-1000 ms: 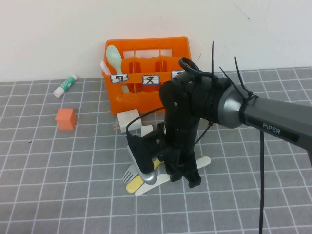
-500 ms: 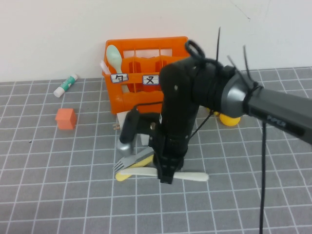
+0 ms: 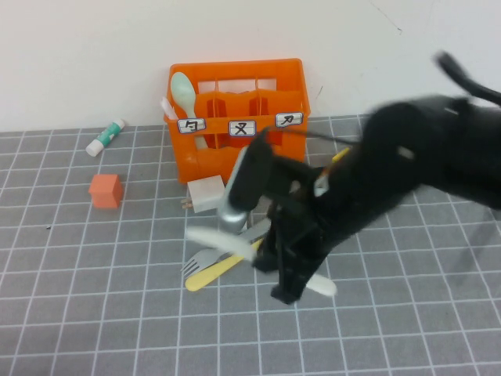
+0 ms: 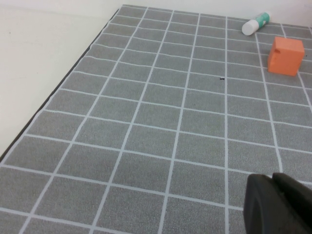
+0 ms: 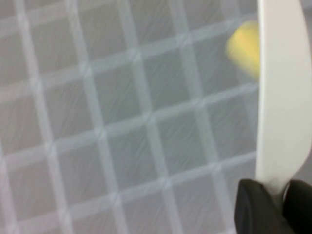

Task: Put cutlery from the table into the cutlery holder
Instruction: Place the knife on the box, then pick up the knife

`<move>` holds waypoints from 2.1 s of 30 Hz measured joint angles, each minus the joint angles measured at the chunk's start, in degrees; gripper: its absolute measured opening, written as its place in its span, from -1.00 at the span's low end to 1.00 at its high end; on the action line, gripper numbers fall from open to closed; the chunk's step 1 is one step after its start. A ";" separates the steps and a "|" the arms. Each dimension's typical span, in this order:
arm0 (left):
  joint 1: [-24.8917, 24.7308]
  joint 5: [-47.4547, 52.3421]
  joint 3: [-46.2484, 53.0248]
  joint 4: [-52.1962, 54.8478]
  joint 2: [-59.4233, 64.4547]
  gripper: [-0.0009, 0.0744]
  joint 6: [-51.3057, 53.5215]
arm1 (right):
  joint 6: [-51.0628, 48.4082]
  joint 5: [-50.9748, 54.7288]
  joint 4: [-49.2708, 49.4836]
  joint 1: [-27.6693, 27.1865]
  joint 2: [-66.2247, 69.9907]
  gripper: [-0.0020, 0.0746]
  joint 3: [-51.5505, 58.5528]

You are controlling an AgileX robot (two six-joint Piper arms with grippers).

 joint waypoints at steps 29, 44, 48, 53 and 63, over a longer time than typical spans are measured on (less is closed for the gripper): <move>0.00 0.00 0.00 0.00 0.00 -0.98 0.00 | 11.62 -89.85 15.87 -0.65 9.83 -0.67 -0.23; 0.00 0.00 0.00 0.00 0.00 -0.98 0.00 | 13.76 -82.19 12.72 -6.89 17.44 -0.43 -6.16; 0.00 0.00 0.00 0.00 0.00 -0.98 0.00 | 13.90 -81.41 11.75 -6.89 17.44 -0.25 -6.16; 0.00 0.00 0.00 0.00 0.00 -0.98 0.00 | 14.14 -75.04 9.33 -7.01 16.34 -0.21 -6.16; 0.00 0.00 0.00 0.00 0.00 -0.98 0.00 | 14.14 -25.25 -16.56 -6.49 5.74 -0.62 -10.68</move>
